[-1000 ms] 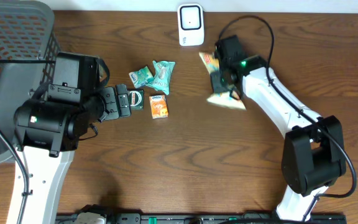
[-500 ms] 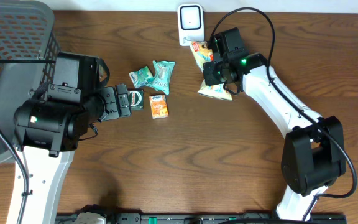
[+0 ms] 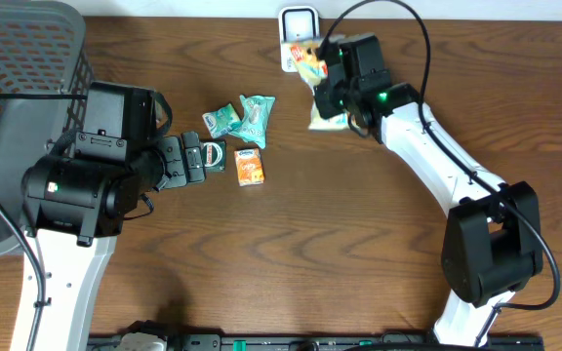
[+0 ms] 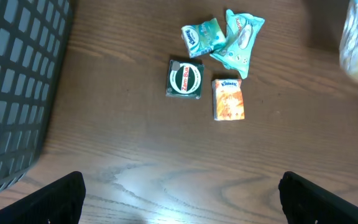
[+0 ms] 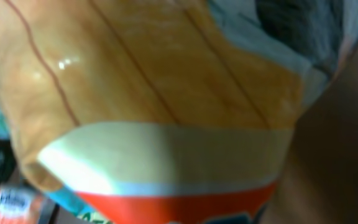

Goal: Scan the item barcode

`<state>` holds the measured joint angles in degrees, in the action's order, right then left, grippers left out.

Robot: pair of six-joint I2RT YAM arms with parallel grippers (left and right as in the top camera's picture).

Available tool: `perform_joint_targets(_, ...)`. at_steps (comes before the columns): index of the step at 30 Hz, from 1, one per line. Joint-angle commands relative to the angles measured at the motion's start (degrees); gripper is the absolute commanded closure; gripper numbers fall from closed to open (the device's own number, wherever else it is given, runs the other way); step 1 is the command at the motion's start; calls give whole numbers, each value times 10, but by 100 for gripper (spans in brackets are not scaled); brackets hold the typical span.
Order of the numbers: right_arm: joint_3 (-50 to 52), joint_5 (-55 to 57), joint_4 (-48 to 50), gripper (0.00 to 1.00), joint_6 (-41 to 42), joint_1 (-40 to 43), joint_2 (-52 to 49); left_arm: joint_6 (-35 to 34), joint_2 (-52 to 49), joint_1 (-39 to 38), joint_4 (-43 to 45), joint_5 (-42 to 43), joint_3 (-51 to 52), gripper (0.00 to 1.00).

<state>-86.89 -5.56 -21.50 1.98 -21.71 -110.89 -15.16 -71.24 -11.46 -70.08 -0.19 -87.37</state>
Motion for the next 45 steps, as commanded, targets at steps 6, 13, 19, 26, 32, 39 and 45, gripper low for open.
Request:
perform_joint_targets(6, -37, 13, 158, 99, -40, 10, -29, 1, 1, -1, 0, -5, -6, 2)
perform_joint_targets(13, -94, 94, 316, 99, -135, 3, -125, 1, 1, -1, 0, -5, -6, 2)
perform_joint_targets(19, -96, 97, 488, 99, -179, 0, -202, 1, 1, -1, 0, -5, -6, 2)
perform_joint_targets(26, -97, 59, 515, 99, -189, -4, -234, 1, 1, -1, 0, -5, -6, 2)
perform_joint_targets(32, -96, 58, 510, 99, -192, -5, -238, 1, 1, -1, 0, -5, -6, 2)
perform_joint_targets(39, -96, 53, 511, 99, -186, -5, -238, 1, 1, -1, 0, -5, -6, 2)
perform_joint_targets(45, -98, 54, 537, 99, -141, 8, -231, 1, 1, -1, 0, -5, -6, 2)
